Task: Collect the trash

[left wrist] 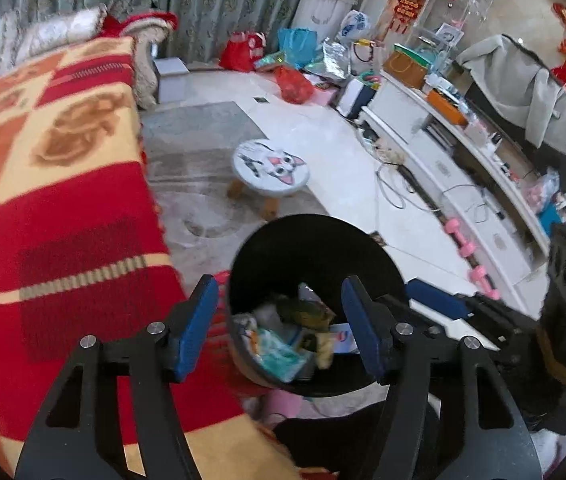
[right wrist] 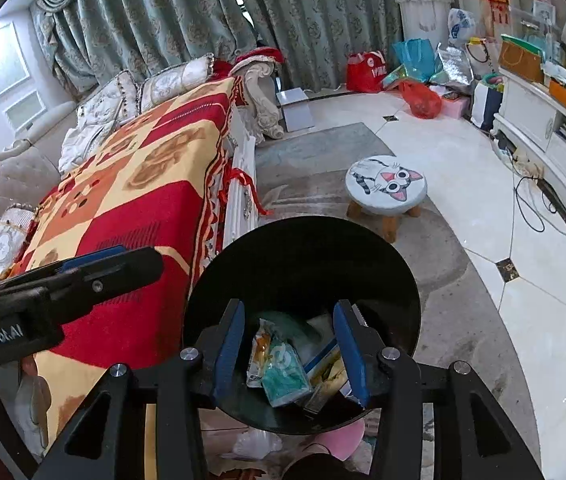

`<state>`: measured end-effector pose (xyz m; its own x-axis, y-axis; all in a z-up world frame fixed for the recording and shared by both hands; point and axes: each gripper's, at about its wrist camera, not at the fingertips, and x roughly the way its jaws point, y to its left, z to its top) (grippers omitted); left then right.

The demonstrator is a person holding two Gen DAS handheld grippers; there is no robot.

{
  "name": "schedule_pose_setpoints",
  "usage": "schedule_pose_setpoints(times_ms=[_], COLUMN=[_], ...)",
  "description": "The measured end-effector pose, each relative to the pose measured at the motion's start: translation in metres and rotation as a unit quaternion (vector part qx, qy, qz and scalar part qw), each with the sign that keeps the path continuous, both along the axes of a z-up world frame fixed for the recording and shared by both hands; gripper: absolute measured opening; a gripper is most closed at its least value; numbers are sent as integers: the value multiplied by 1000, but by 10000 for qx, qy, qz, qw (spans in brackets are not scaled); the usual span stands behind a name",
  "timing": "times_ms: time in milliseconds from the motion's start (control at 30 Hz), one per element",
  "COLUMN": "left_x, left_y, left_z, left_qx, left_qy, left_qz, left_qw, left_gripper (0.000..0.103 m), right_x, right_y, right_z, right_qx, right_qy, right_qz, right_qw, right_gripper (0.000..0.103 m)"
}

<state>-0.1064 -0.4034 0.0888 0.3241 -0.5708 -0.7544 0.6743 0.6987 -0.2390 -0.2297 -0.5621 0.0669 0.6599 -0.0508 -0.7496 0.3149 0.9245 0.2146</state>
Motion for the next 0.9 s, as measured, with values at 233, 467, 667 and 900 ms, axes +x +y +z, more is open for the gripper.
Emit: schedule_pose_setpoints(times_ms=[233, 467, 667, 900], left_x=[-17, -31, -39, -41], left_y=[30, 61, 85, 102], left_z=[23, 44, 58, 64], left_qx=[6, -300, -438, -490], left_qy=[-667, -969, -1226, -1369], left_qz=[354, 535, 696, 784], left_qw=[9971, 9934, 9890, 9863], left_gripper=[63, 63, 63, 63], right_x=[-9, -21, -29, -26], right_y=[22, 46, 60, 76], right_z=[24, 50, 69, 83], right_qx=[-492, -823, -889, -1075], right_qy=[-290, -628, -927, -1026], right_qz=[-209, -357, -411, -319], right_qw=[9981, 9940, 9909, 9884], right_gripper=[44, 45, 61, 63])
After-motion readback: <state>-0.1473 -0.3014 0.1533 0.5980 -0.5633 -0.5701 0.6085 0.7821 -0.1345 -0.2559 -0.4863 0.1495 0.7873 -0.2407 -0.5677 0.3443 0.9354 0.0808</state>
